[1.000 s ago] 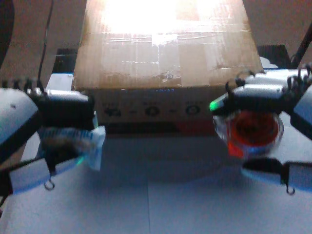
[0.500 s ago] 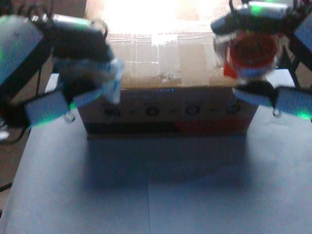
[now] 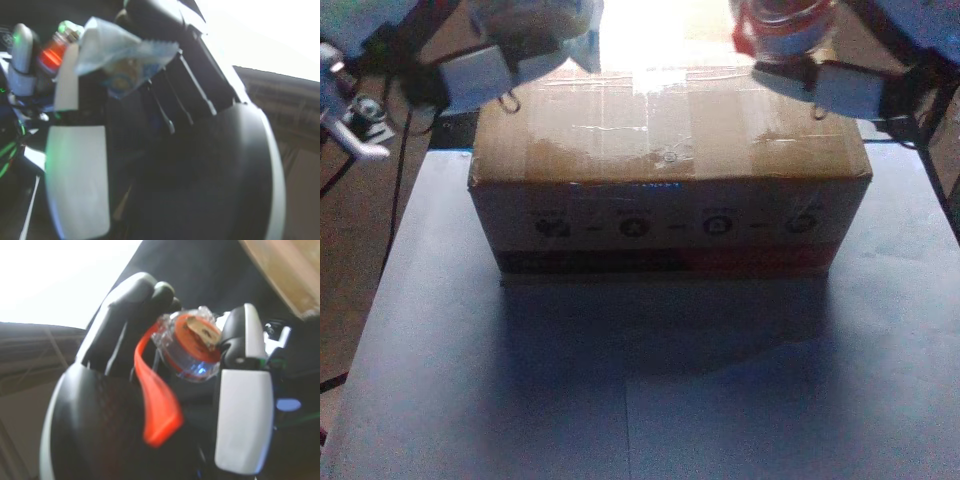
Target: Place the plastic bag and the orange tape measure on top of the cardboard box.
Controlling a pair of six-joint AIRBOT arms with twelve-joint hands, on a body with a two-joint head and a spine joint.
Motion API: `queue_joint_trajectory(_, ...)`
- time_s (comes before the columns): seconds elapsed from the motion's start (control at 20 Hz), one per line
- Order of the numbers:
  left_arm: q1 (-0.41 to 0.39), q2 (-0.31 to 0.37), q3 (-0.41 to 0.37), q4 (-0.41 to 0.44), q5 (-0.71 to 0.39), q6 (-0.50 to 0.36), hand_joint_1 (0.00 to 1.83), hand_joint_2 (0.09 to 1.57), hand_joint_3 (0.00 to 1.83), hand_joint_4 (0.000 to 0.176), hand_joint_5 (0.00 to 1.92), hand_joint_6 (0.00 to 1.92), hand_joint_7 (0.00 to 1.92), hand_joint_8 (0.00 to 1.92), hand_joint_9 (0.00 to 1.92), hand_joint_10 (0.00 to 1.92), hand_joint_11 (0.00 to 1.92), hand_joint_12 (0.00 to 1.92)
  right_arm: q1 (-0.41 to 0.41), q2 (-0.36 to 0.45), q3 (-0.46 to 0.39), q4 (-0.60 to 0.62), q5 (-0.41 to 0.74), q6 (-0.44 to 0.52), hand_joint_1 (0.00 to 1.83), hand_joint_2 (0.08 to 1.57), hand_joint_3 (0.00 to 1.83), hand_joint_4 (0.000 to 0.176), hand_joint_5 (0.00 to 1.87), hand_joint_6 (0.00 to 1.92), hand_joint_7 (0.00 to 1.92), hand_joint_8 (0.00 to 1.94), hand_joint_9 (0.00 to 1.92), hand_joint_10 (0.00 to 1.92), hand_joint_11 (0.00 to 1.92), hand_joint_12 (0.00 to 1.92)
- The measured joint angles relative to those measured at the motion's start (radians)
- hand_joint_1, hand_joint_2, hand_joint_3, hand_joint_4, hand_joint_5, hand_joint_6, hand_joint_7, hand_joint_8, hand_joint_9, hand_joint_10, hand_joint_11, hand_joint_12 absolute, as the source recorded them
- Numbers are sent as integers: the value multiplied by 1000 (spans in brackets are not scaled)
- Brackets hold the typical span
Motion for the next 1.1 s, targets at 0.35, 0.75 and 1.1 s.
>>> queue_joint_trajectory(0.35, -54, -145, 159, 5, -148, -1, 1365, 1175, 2, 0, 721, 1168, 852, 1158, 898, 1387, 810, 1534, 16, -95, 153, 37, 71, 0, 1489, 1166, 0, 0, 717, 1200, 809, 1129, 878, 1255, 714, 1689)
queue_joint_trajectory(0.75, -78, -235, 272, 4, -263, -5, 1365, 1172, 0, 0, 719, 1221, 881, 1128, 878, 1345, 707, 1478, 23, -179, 240, 76, 91, 5, 1486, 1194, 0, 0, 696, 1128, 745, 1299, 809, 1357, 668, 1757)
queue_joint_trajectory(1.1, -74, -230, 256, 3, -268, -1, 1168, 1227, 0, 0, 722, 1250, 812, 1391, 539, 1345, 408, 1879, 24, -193, 238, 92, 88, 1, 1113, 1036, 0, 0, 696, 1013, 705, 1439, 783, 1643, 803, 1853)
